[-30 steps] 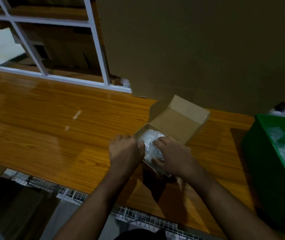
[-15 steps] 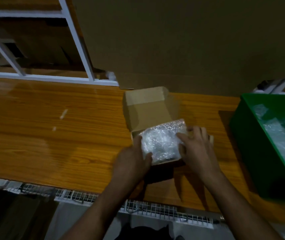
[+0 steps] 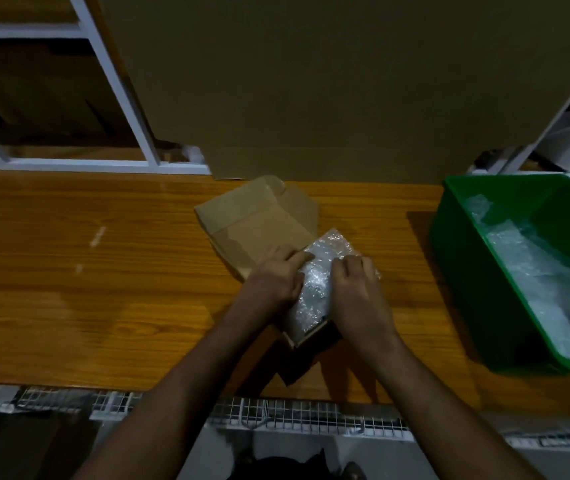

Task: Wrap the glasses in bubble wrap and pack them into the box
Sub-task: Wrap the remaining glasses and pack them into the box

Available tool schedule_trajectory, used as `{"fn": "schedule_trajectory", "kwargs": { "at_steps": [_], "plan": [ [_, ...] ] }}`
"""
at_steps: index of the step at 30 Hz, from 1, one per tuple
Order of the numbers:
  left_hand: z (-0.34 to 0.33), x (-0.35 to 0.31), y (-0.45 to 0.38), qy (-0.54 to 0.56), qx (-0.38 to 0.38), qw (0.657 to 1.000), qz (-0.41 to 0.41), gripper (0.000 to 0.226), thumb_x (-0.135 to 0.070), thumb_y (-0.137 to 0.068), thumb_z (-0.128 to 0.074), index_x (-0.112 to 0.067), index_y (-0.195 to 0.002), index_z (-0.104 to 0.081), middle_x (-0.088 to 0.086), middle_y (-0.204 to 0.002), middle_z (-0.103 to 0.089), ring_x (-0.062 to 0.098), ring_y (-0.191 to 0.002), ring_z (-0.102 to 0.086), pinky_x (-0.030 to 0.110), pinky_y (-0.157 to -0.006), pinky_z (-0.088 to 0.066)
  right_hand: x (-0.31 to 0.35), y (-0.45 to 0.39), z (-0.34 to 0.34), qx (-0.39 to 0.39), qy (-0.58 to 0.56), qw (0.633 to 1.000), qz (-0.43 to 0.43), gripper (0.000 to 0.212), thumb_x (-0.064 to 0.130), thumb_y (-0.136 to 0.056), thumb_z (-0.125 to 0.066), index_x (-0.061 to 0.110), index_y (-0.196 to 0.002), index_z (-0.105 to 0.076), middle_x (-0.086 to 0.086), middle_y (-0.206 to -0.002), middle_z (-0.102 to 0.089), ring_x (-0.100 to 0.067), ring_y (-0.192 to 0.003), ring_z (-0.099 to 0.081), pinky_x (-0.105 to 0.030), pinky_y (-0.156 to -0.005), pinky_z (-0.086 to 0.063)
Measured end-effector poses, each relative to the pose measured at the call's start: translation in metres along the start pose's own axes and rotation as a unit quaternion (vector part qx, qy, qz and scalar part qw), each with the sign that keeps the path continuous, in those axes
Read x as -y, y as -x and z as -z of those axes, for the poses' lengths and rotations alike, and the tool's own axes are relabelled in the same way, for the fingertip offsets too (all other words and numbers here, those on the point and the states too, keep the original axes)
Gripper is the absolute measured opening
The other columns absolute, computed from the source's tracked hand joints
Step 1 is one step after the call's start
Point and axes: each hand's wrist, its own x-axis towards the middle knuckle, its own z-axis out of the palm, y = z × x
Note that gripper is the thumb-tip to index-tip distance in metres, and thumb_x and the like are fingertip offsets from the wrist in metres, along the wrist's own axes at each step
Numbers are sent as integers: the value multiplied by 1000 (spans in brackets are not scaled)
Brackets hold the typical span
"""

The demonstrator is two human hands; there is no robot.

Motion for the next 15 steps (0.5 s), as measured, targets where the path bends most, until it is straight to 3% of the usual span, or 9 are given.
{"fn": "schedule_trajectory", "kwargs": {
  "at_steps": [3,6,9,12,15],
  "plan": [
    [-9,7,-2,-36,7,999,-28,41,-20,-90,-53,-13,-129,-62,11,-115,-63,28,-104,-53,42,-87,-46,12,3,8,64,103,992,33,32,14,-94,-49,3,-123,-56,-17,-122,-56,-32,-118,-46,-41,-106,-37],
    [-7,7,-8,-72,4,996,-61,45,-26,-85,-46,-13,-124,-64,10,-114,-60,28,-103,-54,40,-81,-44,24,-7,14,155,222,961,58,29,16,-96,-47,4,-119,-60,-15,-116,-58,-31,-110,-47,-41,-100,-36],
    [0,7,-22,-114,60,985,-114,45,-31,-86,-46,-18,-127,-60,4,-134,-56,25,-117,-47,42,-87,-44,36,-12,13,199,304,929,69,31,23,-99,-46,6,-120,-61,-16,-121,-60,-33,-115,-50,-45,-104,-36],
    [5,10,-33,-150,155,970,-116,52,-37,-94,-50,-30,-145,-42,-6,-153,-39,21,-134,-31,42,-99,-30,44,-10,8,230,310,921,53,43,27,-100,-45,1,-133,-53,-25,-135,-52,-40,-125,-46,-51,-110,-32],
    [5,11,-37,-188,164,961,-120,59,-42,-95,-46,-33,-152,-32,-9,-160,-31,22,-136,-28,41,-100,-27,45,-7,8,240,264,934,28,63,34,-97,-53,-3,-145,-38,-31,-149,-36,-45,-138,-32,-54,-118,-23]
  ]
}}
